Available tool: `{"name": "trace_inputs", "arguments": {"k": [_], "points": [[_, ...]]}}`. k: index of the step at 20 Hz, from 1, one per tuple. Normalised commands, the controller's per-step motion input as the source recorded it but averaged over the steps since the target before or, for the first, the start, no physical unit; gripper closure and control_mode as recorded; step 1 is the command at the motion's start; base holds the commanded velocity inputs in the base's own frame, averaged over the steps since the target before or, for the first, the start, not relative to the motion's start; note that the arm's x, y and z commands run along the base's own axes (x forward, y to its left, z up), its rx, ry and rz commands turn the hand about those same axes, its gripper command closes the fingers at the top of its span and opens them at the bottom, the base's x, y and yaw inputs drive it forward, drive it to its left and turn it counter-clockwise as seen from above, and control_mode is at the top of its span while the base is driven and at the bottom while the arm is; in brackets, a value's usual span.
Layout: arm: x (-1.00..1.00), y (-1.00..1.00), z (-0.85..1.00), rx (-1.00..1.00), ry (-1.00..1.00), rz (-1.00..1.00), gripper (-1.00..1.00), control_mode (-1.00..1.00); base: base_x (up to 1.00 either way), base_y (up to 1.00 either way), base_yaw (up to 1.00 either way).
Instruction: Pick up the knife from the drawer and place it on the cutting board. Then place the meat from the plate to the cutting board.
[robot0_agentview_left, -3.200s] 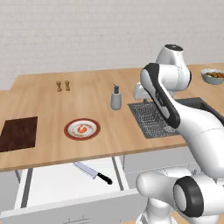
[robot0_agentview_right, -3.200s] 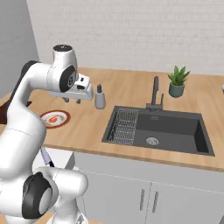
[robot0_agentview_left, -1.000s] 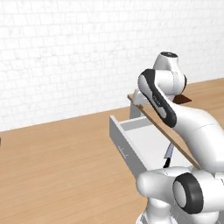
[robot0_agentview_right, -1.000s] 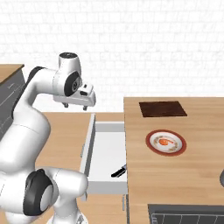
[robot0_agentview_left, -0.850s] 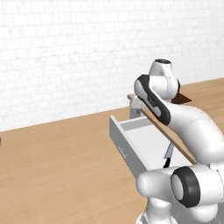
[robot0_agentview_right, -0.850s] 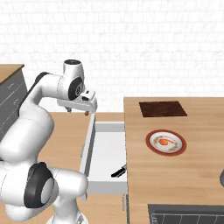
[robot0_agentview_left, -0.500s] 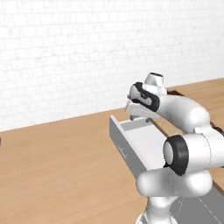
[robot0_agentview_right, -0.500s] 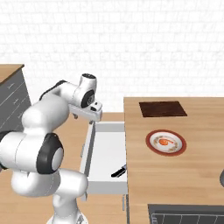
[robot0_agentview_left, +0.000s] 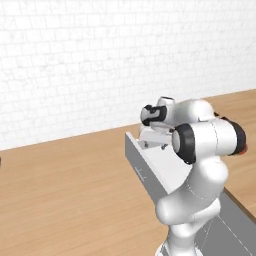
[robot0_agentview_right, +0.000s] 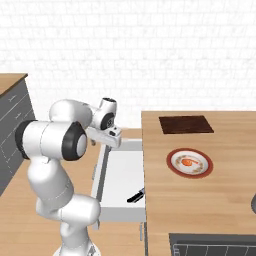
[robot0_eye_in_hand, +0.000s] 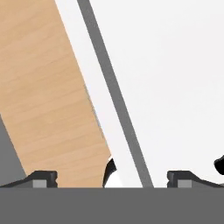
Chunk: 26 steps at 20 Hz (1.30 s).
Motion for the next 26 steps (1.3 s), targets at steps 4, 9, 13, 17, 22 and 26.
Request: {"name": "trace_inputs", "arguments": {"k": [4,9,13,17,22,26], "points": [[0.32,0.00,-0.72,-0.03,0.12,0.00,-1.00,-1.00,0.00,0.00,0.00],[0.44,0.00,-0.71,0.00,0.11,0.00,-1.00,-1.00,0.00,0.00,0.00],[0.45,0.03,-0.59,0.00,0.06,0.00,-1.00,-1.00,0.00,0.00,0.00],[0.04,0.58,-0.39,0.00,0.00,0.00,-1.00,-1.00,0.00,0.00,0.00],[0.00,0.79,-0.49,0.00,0.00,-0.02,-1.00,-1.00,0.00,0.00,0.00],[0.00,0.94,-0.53,0.00,-0.02,-0.02,-1.00,-1.00,0.00,0.00,0.00]]}}
